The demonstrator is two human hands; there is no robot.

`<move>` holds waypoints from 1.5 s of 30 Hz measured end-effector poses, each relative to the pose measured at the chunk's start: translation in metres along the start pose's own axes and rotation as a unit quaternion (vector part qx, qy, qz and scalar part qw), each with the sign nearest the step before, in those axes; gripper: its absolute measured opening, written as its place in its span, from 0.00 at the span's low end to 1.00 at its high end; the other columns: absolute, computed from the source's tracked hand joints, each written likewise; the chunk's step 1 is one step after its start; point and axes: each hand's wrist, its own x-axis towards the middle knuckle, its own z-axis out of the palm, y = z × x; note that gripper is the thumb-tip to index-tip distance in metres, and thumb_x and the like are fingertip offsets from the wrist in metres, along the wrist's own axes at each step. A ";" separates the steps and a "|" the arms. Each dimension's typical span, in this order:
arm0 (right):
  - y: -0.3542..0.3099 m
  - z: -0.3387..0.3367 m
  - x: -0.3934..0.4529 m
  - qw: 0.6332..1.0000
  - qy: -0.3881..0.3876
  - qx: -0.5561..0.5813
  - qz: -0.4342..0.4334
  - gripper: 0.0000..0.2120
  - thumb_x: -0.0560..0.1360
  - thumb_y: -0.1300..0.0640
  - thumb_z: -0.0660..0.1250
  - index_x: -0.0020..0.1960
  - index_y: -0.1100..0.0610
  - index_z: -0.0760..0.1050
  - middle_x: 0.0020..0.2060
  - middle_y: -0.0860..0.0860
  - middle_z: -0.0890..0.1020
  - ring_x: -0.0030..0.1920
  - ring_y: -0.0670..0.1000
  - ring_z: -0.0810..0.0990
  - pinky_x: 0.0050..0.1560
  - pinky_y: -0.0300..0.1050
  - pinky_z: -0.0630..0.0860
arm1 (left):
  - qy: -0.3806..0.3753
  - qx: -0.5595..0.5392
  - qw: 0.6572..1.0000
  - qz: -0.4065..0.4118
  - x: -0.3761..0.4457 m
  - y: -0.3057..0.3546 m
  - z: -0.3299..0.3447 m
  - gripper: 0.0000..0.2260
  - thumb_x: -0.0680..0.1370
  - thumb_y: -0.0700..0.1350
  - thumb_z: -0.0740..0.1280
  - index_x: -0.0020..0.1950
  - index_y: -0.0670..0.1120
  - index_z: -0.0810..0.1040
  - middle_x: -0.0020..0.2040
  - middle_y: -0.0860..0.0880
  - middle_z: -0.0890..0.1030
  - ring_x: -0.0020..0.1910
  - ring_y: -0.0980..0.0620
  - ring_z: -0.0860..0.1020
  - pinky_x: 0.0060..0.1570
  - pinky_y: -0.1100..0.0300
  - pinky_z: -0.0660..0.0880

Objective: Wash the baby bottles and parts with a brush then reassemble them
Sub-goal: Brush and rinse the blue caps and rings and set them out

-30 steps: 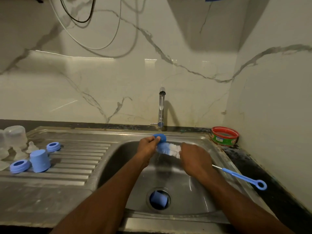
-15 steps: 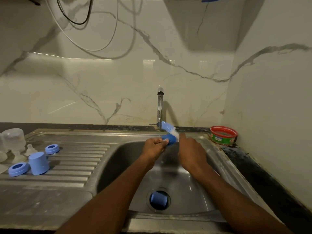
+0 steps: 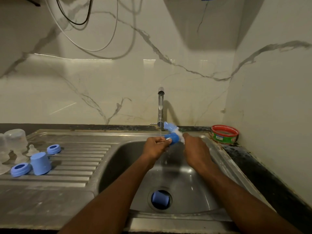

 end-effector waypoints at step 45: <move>-0.024 -0.004 -0.006 0.980 -0.053 0.190 0.031 0.10 0.84 0.56 0.60 0.62 0.59 0.69 0.43 0.58 0.85 0.28 0.50 0.82 0.26 0.40 0.73 | 0.043 -0.434 0.892 -0.122 0.005 0.022 0.001 0.13 0.85 0.38 0.60 0.64 0.32 0.75 0.56 0.34 0.83 0.58 0.42 0.82 0.56 0.54 0.81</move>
